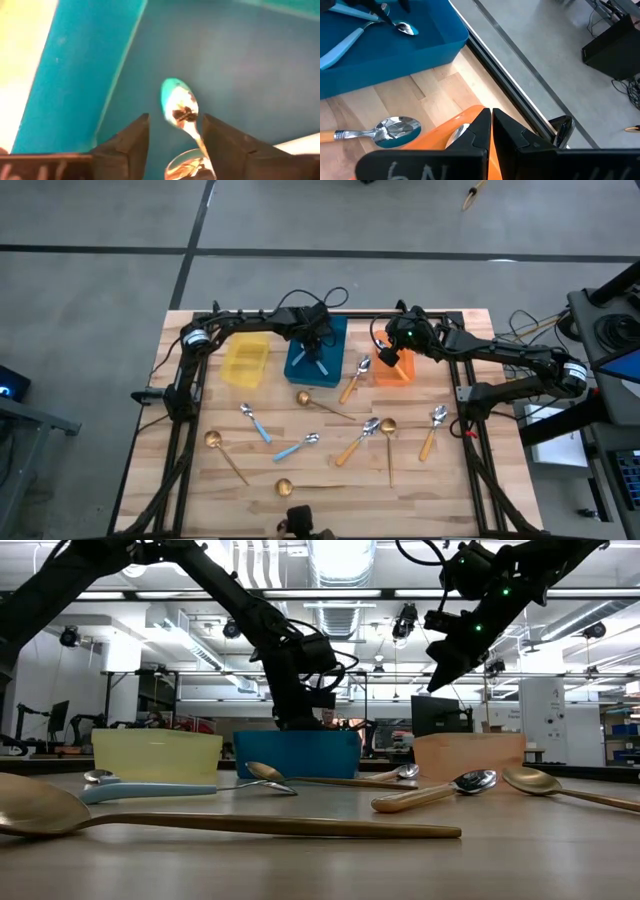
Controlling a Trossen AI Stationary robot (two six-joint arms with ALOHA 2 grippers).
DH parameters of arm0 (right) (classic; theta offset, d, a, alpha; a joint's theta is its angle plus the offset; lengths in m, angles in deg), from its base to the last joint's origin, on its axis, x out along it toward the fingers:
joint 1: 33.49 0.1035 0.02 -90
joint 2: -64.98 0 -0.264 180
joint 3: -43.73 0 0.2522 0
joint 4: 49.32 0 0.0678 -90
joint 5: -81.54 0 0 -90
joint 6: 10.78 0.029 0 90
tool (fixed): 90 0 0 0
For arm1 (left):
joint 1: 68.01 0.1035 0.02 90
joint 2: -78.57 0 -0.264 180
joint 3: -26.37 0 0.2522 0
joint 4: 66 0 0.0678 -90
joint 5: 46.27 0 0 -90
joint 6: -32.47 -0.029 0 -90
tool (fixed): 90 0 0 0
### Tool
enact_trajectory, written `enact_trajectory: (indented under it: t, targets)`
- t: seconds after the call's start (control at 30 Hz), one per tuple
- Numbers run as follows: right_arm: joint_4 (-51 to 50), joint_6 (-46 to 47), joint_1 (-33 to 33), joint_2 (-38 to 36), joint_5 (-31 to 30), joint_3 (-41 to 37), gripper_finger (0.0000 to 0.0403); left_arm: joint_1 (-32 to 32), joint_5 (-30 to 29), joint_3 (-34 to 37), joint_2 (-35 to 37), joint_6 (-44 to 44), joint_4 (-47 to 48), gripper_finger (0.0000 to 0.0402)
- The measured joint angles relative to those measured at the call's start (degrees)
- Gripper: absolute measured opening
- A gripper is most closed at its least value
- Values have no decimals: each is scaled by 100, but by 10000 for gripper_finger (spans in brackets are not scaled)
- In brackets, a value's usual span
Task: Sort silverware by color (type)
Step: Put the blue spoon into the blue bin
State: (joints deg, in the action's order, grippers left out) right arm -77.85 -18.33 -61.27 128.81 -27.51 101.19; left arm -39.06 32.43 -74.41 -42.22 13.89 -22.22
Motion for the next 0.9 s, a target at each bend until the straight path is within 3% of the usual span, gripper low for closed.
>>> enact_trajectory:
  t: [0.17,0.57,0.7,0.9]
  targets:
    - [0,0,2,0,2,0,9,-2,168,7,-1,139,16,191]
    - [1,2,0,0,0,0,9,-2,141,3,-260,483,-9,166]
    - [4,0,0,0,0,0,9,-3,148,3,-265,591,-13,139]
    - [4,0,0,0,0,0,9,-2,129,-18,-279,821,-5,58]
